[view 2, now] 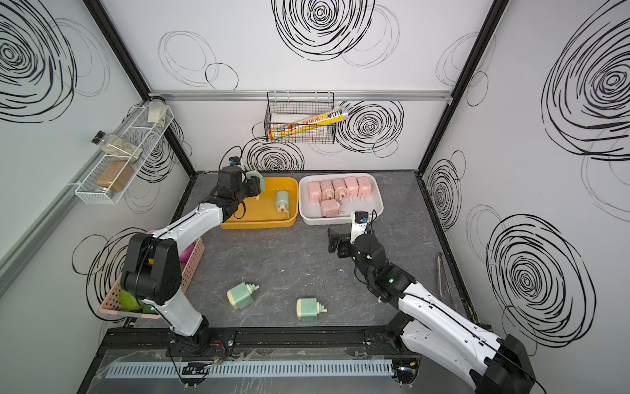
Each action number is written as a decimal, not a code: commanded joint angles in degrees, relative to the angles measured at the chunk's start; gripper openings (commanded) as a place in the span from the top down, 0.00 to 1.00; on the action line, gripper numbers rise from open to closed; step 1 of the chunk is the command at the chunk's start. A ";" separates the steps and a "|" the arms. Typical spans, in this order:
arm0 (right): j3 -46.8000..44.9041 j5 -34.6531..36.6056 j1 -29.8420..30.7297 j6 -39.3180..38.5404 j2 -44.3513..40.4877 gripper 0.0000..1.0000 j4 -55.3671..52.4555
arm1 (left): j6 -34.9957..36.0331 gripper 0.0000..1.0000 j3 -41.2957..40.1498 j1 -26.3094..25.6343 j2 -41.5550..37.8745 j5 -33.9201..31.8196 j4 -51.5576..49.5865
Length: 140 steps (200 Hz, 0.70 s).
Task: Place the pencil sharpeners by color into the storage box
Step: Place the pencil sharpener in the storage box.
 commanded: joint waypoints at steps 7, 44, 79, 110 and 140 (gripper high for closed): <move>-0.50 0.01 -0.36 1.40 -0.85 0.00 -1.36 | -2.39 1.00 5.59 0.37 4.44 1.46 -1.36; -0.59 -0.97 -0.40 1.68 -0.72 0.00 -1.81 | -2.12 1.00 4.70 -1.43 6.97 -2.56 -1.30; -0.59 -1.57 -0.49 1.52 -0.74 0.00 -2.67 | -2.66 1.00 4.86 -2.21 9.62 -3.24 -1.55; -0.68 -1.76 -0.49 1.52 -0.77 0.00 -2.96 | -2.49 1.00 4.95 -3.18 11.56 -2.96 -1.46; -0.59 -1.84 -0.49 1.43 -0.77 0.00 -3.13 | -2.49 0.89 5.13 -3.69 13.15 -2.81 -1.38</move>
